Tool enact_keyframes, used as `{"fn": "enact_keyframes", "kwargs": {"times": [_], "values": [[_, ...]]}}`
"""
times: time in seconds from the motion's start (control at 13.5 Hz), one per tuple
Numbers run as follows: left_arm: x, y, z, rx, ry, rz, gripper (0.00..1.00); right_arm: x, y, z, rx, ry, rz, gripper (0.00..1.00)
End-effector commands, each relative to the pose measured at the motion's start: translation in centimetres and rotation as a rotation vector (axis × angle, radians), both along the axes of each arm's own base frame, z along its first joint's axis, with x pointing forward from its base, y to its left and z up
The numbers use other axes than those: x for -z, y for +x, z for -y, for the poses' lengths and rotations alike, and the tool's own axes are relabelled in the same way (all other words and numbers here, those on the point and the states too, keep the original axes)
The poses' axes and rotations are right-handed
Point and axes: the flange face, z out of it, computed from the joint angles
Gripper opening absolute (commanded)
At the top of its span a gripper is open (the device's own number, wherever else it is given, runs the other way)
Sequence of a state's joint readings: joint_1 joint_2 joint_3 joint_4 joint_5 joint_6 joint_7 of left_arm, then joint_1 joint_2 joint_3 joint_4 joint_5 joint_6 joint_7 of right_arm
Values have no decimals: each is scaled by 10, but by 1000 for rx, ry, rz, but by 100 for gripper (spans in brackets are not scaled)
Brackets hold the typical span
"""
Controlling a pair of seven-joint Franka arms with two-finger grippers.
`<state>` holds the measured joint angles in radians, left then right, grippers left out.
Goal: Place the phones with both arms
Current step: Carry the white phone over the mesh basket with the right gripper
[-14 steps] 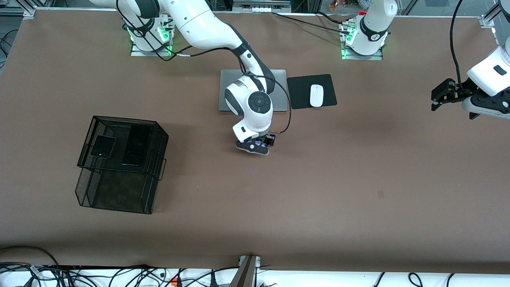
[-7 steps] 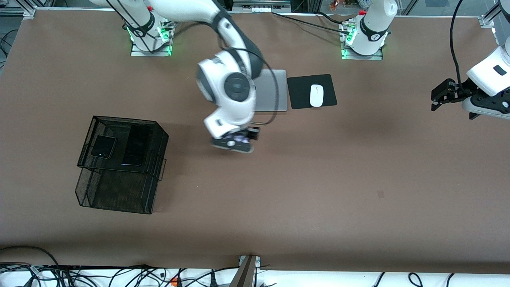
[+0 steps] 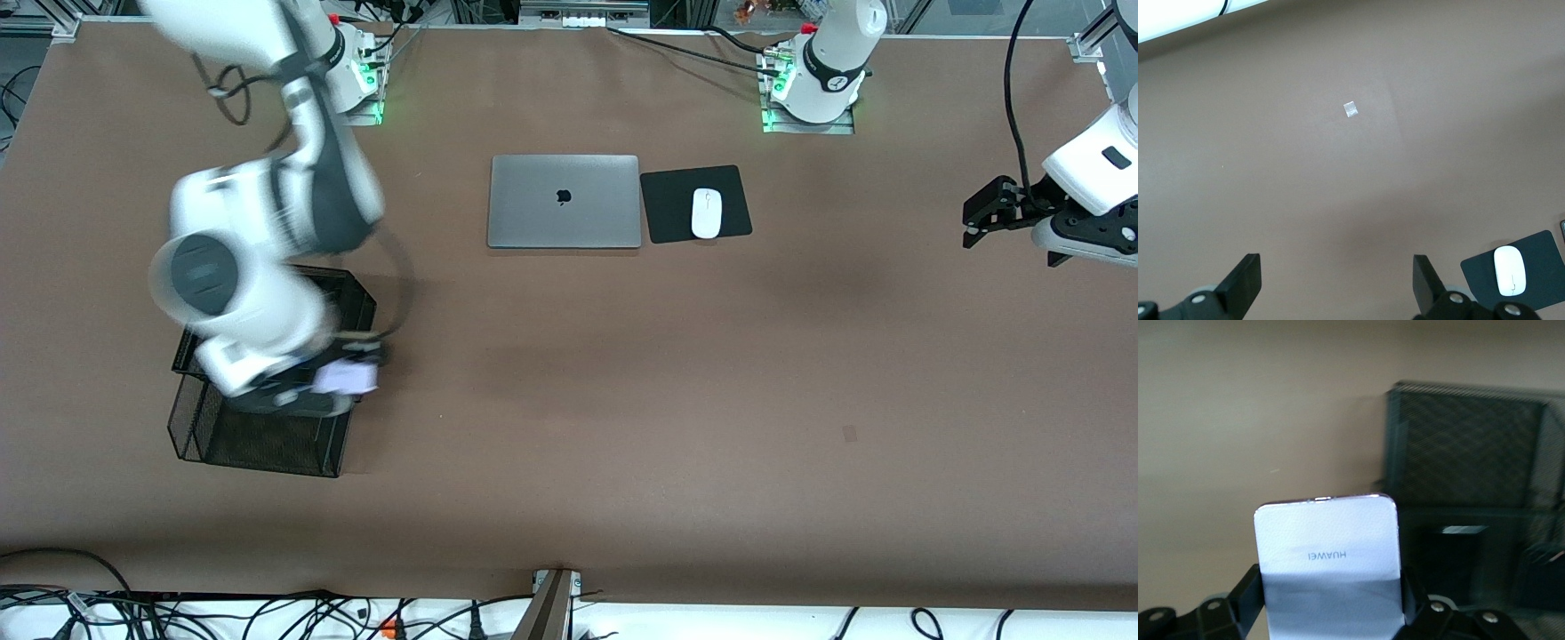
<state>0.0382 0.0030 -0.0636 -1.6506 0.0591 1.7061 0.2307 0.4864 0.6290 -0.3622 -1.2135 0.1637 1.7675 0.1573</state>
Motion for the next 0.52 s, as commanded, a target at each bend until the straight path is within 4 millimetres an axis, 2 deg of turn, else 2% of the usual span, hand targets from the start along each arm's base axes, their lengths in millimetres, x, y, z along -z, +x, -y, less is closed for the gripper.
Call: {"fn": "enact_keyframes", "kwargs": {"times": [0.0, 0.15, 0.44], "values": [[-4, 4, -1, 14, 13, 1, 100, 17, 30, 60, -130, -2, 44, 13], [-4, 4, -1, 14, 11, 1, 100, 38, 47, 93, -188, -18, 95, 13], [-5, 4, -1, 14, 11, 2, 100, 86, 66, 117, -255, -51, 164, 13]]}}
